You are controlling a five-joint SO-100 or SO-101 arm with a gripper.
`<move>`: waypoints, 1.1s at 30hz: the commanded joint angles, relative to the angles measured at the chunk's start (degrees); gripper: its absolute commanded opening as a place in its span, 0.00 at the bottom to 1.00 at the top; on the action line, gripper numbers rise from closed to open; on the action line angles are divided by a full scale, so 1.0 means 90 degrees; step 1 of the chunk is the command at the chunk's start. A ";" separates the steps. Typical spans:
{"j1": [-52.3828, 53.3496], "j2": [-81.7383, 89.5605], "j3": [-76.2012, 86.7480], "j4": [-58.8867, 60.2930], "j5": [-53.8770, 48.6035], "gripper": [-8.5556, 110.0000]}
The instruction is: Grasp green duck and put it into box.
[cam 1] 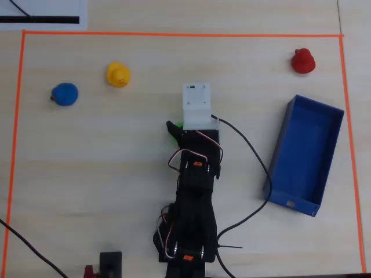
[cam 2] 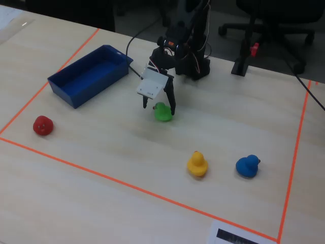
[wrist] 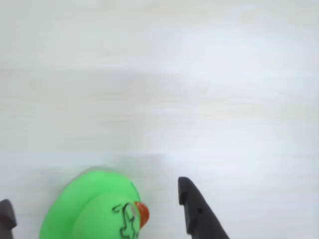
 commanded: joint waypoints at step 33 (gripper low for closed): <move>-0.0215 -0.0332 0.0156 0.0205 -0.0195 0.41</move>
